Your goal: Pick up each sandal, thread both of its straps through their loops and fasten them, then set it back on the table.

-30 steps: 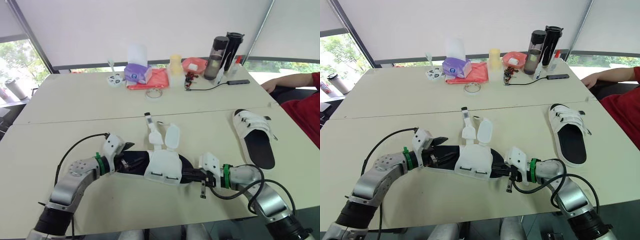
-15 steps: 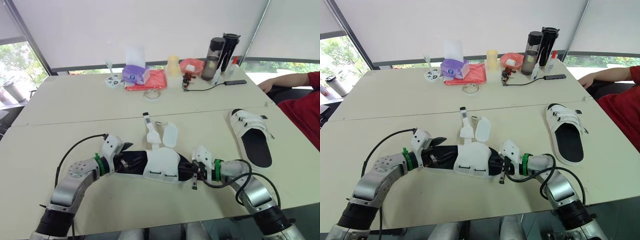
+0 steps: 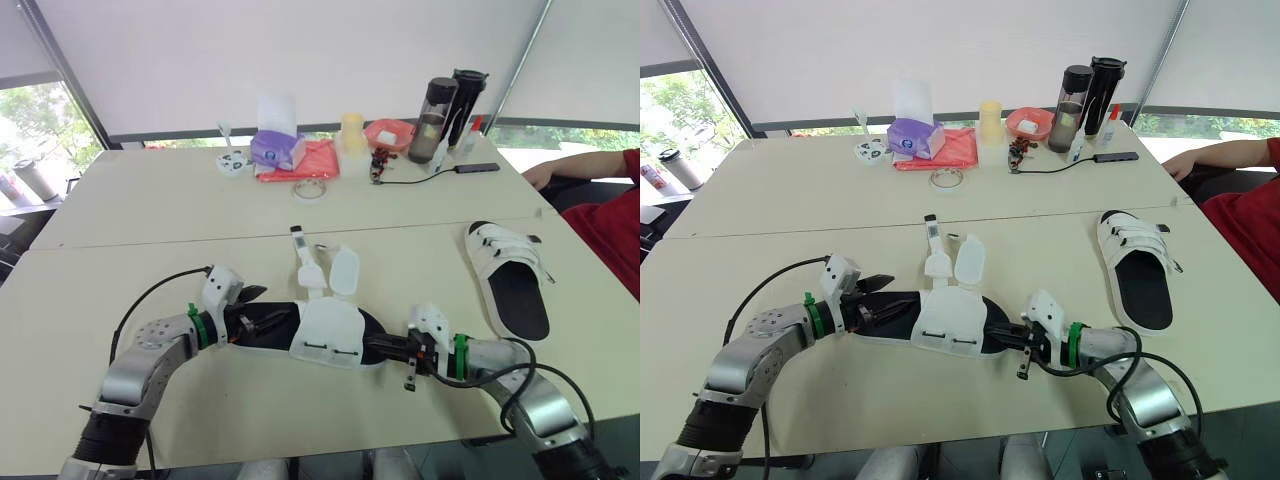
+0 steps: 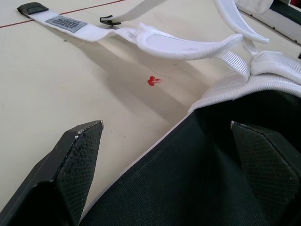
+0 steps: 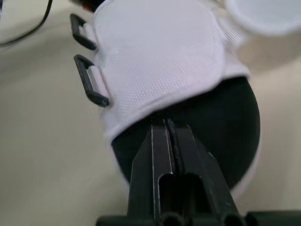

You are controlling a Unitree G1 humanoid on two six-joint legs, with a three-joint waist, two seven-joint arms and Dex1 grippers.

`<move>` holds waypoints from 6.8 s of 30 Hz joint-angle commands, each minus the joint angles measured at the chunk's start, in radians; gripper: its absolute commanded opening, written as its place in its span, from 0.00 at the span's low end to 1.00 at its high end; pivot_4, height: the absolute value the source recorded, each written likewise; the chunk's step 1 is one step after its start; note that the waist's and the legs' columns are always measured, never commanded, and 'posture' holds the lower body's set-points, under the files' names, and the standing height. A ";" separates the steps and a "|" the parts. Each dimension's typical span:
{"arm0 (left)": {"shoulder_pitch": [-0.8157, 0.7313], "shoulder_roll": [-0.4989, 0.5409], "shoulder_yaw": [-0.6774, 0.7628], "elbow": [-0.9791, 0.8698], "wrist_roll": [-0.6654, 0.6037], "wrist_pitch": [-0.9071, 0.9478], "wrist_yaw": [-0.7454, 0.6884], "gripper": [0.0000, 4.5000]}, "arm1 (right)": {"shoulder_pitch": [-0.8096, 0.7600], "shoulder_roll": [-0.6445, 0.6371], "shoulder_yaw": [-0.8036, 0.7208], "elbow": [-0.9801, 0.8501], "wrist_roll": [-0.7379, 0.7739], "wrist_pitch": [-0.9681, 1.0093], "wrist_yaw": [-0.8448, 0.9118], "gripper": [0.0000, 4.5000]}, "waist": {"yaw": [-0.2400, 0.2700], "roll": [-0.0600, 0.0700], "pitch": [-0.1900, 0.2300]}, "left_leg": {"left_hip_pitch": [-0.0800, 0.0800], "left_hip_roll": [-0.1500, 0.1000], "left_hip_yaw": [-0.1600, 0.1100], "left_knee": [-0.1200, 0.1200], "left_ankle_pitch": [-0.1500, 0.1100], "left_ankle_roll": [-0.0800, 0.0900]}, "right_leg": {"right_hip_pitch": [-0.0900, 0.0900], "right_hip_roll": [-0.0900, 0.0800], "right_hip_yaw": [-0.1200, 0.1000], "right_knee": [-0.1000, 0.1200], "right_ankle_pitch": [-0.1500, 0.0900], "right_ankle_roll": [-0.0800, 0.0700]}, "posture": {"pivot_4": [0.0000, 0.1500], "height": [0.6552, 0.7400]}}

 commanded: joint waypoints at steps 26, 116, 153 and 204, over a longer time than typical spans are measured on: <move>-0.080 0.033 0.114 0.033 -0.167 0.189 -0.085 1.00 | -0.026 0.030 0.134 0.135 -0.138 -0.019 -0.069 0.00 | -0.023 -0.001 -0.008 | 0.001 0.008 0.001 -0.010 0.000 -0.001 | -0.002 0.002 -0.005 -0.012 0.001 -0.003 | 1.00 1.00; -0.103 0.189 -0.031 0.161 0.100 -0.479 -0.253 0.92 | -0.107 -0.042 0.155 0.150 -0.160 -0.094 -0.052 0.00 | -0.023 -0.013 0.009 | 0.001 0.009 0.003 -0.012 0.003 -0.002 | -0.003 0.004 -0.006 -0.011 0.011 -0.004 | 1.00 1.00; 0.151 0.337 0.109 -0.391 -0.482 0.365 -0.232 0.51 | -0.154 0.017 0.186 0.085 -0.098 0.013 0.031 0.00 | -0.024 -0.011 0.012 | -0.003 0.011 0.003 -0.017 0.001 -0.005 | -0.009 0.003 -0.005 -0.012 0.006 -0.011 | 1.00 1.00; 0.126 0.233 0.023 -0.346 -0.411 0.350 -0.208 0.00 | -0.150 0.045 0.170 0.143 -0.138 -0.023 -0.025 0.00 | -0.025 -0.011 0.012 | -0.001 0.011 0.003 -0.016 0.001 -0.006 | -0.008 0.003 -0.005 -0.012 0.007 -0.012 | 1.00 1.00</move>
